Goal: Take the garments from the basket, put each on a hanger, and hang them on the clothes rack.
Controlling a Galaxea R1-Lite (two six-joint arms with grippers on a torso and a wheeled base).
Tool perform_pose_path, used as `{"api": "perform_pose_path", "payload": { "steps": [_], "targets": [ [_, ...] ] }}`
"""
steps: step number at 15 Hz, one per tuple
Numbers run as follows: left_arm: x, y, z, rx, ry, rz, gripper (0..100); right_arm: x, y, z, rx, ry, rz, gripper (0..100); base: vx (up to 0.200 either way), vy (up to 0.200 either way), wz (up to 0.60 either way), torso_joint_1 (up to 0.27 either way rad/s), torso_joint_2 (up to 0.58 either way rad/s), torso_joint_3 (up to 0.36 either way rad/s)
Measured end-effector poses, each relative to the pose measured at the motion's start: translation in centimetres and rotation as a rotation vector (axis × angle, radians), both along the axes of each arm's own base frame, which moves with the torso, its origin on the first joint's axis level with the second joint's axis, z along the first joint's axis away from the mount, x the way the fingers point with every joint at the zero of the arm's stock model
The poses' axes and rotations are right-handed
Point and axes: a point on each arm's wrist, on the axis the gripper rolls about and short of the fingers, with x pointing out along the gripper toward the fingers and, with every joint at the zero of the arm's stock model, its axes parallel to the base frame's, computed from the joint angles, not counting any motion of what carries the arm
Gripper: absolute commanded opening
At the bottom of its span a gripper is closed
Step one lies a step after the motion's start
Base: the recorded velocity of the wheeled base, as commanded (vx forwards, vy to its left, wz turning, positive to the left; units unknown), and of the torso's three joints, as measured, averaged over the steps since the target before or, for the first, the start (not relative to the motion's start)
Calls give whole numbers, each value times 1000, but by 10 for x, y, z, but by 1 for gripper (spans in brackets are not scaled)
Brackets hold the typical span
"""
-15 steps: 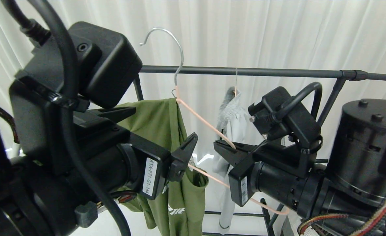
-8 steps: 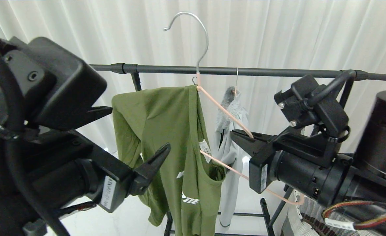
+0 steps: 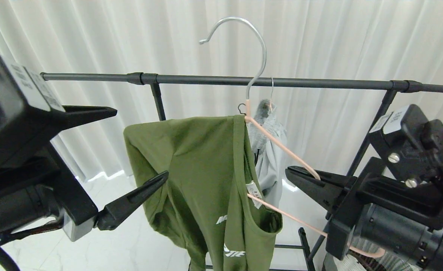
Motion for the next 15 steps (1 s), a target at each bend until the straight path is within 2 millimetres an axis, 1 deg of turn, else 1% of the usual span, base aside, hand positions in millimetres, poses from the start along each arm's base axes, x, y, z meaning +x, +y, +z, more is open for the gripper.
{"api": "perform_pose_path", "payload": {
  "steps": [4, 13, 14, 15],
  "targets": [
    [7, 6, -3, 36, -7, 50, 100, -19, 5, -1, -5, -2, 80, 0, 0, 0, 0, 0, 0, 0],
    [7, 7, -10, 48, 12, 51, 100, -39, 12, -1, -26, -28, 179, 0, 0, 0, 0, 0, 0, 0],
    [7, 7, -11, 48, 13, 50, 0, -40, 12, -1, -27, -28, 185, 0, 0, 0, 0, 0, 0, 0],
    [7, 7, -11, 48, 13, 50, 0, -41, 12, -2, -32, -26, 188, 0, 0, 0, 0, 0, 0, 0]
  ]
}}
